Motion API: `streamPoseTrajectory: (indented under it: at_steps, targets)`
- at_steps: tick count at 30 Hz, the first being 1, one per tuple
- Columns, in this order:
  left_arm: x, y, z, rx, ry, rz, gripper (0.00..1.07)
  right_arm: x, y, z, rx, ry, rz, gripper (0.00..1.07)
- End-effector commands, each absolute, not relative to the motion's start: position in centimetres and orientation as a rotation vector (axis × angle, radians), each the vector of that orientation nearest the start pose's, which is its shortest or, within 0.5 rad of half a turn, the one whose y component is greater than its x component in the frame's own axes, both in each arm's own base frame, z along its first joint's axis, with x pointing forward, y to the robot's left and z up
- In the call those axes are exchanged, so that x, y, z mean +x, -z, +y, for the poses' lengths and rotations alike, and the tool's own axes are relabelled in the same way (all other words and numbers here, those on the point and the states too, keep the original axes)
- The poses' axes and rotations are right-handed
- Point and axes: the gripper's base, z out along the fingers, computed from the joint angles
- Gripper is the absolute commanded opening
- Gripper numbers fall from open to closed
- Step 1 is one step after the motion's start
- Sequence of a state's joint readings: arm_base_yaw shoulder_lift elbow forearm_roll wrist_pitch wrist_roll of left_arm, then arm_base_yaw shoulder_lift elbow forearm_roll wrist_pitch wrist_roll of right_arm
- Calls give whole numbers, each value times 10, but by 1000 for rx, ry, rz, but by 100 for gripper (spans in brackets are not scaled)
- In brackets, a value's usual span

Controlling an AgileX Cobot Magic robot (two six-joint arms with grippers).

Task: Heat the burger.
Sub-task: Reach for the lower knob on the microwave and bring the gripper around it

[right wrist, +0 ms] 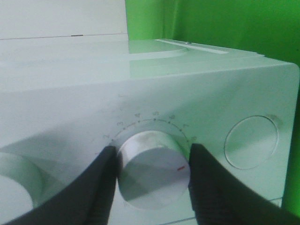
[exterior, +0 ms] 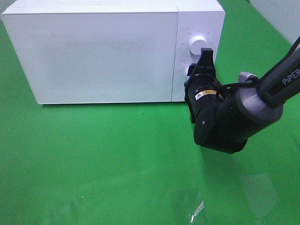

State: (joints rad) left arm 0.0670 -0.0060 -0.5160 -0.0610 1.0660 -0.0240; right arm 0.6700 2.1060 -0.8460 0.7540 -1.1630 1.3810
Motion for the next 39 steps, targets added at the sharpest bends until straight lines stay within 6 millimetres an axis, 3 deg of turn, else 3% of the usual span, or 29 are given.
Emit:
streamPoseTrajectory:
  at_steps: [1, 23, 32, 34, 36, 39]
  targets:
    - [-10, -281, -6, -86, 46, 2012, 92, 328, -140, 208, 1098, -1403, 1286, 0]
    - [-10, -281, -6, -86, 46, 2012, 92, 329, -139, 204, 1108, -1336, 1269, 5]
    - [-10, -281, -6, -86, 46, 2012, 92, 330, -138, 198, 1142, -1267, 1244, 17]
    - [-10, -281, -6, -86, 46, 2012, 92, 330, -137, 196, 1157, -1258, 1233, 23]
    - [-10, -281, -6, -86, 46, 2012, 92, 330, -137, 195, 1163, -1241, 1228, 40]
    - [-10, -281, -6, -86, 46, 2012, 92, 330, -137, 195, 1163, -1240, 1228, 44]
